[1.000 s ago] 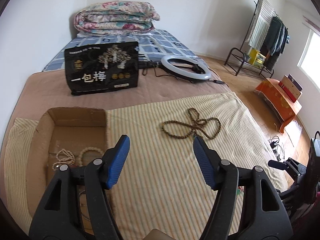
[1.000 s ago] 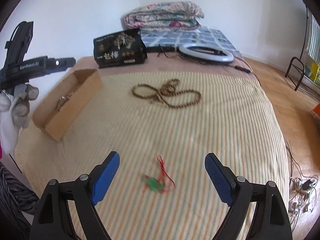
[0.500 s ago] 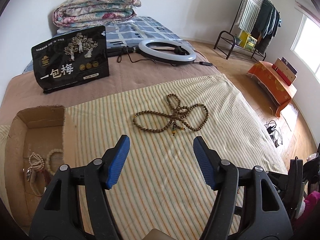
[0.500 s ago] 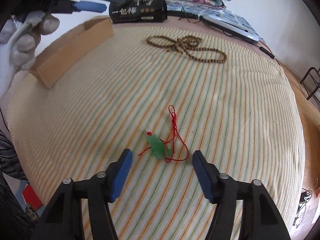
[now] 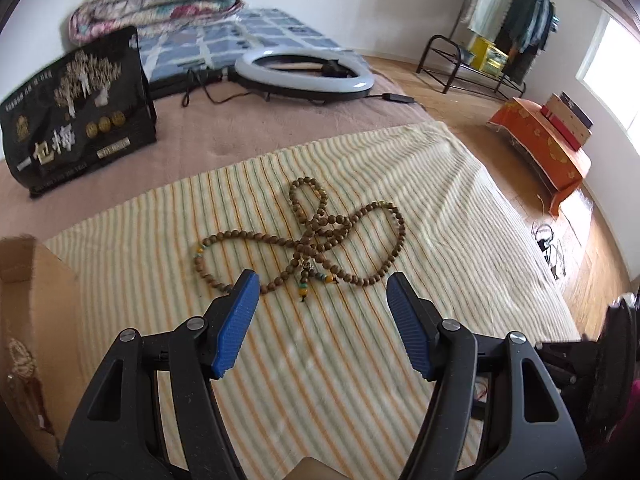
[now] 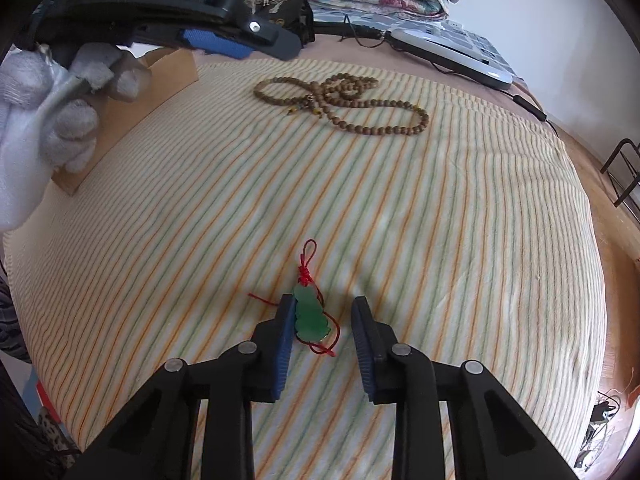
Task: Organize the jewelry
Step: 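Close the left gripper on the mala beads while the right gripper closes on the jade pendant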
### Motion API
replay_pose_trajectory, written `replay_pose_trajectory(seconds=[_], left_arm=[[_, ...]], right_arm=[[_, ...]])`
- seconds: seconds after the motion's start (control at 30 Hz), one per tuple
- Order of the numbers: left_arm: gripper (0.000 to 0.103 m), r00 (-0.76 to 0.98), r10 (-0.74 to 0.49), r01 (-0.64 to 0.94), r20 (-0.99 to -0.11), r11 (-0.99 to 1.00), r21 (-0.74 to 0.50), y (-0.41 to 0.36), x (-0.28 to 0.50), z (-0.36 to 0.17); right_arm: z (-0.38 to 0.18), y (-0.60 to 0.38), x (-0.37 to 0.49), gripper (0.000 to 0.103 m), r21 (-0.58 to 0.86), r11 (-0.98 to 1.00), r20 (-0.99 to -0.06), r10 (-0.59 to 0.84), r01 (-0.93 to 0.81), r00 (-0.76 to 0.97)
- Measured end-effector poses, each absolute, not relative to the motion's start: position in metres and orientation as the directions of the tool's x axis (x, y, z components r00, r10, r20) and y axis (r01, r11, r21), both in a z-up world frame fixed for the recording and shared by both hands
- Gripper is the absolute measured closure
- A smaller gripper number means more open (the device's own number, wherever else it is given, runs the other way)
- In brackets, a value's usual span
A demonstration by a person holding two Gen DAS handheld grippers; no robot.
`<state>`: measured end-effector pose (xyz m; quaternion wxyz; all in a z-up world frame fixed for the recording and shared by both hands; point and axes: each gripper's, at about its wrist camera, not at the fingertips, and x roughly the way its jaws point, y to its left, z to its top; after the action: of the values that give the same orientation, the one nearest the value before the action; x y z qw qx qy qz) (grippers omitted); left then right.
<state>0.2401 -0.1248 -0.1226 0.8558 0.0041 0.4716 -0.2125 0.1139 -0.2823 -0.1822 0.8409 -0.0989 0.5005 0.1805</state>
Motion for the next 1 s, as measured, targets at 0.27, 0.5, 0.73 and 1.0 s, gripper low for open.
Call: replay_pose_trajectory(seconds=[0.27, 0.5, 0.73, 1.0], left_arm=[[0.035, 0.377, -0.378, 0.167, -0.845, 0.926, -0.34, -0.125, 0.288, -0.163], [0.035, 0.403, -0.326, 0.084, -0.855, 0.943, -0.321, -0.134, 0.301, -0.178], [0.065, 0.464, -0.19, 0.058, -0.865, 0.981, -0.184, -0.15, 0.304, -0.181], [0.099, 0.488, -0.21, 0.099, -0.847, 0.978, -0.185, -0.144, 0.301, -0.183]], right_arm=[[-0.183, -0.286, 0.123, 0.077, 0.02, 0.914, -0.874, 0.213, -0.405, 0.438], [-0.183, -0.288, 0.126, 0.076, 0.04, 0.913, -0.87, 0.231, -0.405, 0.435], [-0.184, -0.289, 0.126, 0.076, 0.047, 0.913, -0.869, 0.237, -0.405, 0.434], [-0.184, -0.288, 0.128, 0.076, 0.044, 0.916, -0.873, 0.23, -0.4, 0.43]])
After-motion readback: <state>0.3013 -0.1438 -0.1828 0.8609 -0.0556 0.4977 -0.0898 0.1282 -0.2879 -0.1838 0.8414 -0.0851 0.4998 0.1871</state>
